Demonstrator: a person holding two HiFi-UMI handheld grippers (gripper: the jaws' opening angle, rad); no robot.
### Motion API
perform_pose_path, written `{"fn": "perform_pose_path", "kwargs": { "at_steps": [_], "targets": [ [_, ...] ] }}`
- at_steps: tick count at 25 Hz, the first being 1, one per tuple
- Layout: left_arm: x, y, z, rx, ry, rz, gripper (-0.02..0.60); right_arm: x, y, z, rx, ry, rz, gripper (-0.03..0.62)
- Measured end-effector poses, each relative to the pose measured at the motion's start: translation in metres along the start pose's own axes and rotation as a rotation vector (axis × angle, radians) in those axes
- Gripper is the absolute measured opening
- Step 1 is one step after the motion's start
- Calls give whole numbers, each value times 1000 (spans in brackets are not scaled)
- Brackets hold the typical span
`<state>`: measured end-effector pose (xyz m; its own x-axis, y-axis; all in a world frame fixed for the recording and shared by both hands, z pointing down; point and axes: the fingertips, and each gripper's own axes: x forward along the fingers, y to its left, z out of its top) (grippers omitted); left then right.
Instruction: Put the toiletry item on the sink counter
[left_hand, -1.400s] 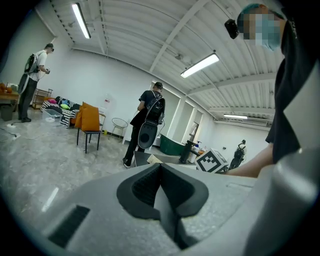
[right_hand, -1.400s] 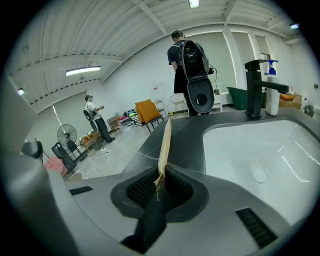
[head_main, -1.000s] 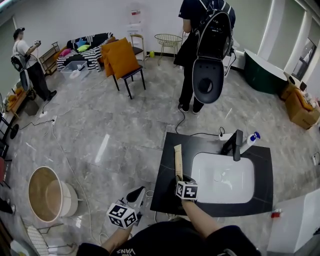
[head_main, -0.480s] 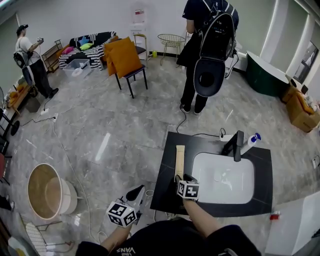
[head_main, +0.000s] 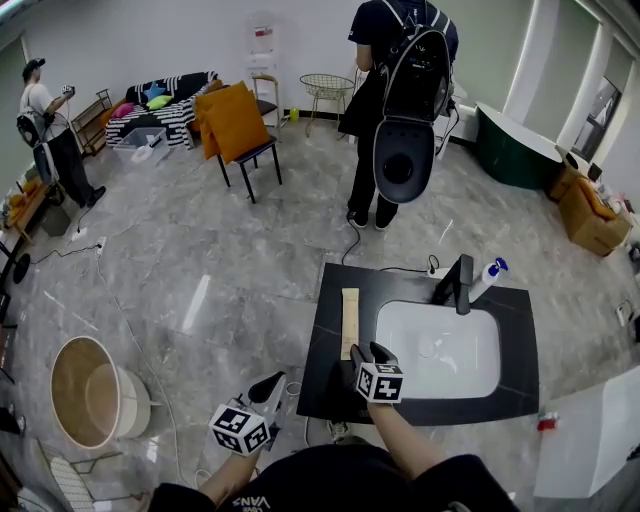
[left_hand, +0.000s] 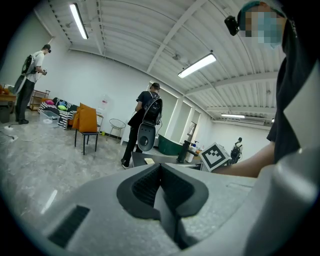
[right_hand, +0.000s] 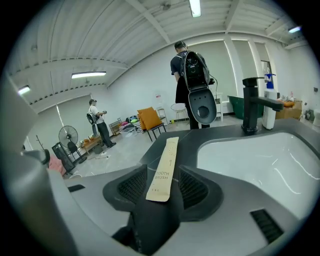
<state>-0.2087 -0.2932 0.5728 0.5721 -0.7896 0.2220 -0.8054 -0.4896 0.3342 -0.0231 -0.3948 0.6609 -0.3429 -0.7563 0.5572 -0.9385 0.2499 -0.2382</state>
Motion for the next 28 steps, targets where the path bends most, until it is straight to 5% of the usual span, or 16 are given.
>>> {"fn": "perform_pose_path", "kwargs": {
  "at_steps": [15, 28],
  "targets": [
    [-37, -24, -7, 34, -7, -75, 6, -100, 41, 26, -4, -220, 46, 5],
    [-77, -48, -26, 42, 1, -130, 6, -170, 75, -3, 40, -290, 83, 0]
  ]
}}
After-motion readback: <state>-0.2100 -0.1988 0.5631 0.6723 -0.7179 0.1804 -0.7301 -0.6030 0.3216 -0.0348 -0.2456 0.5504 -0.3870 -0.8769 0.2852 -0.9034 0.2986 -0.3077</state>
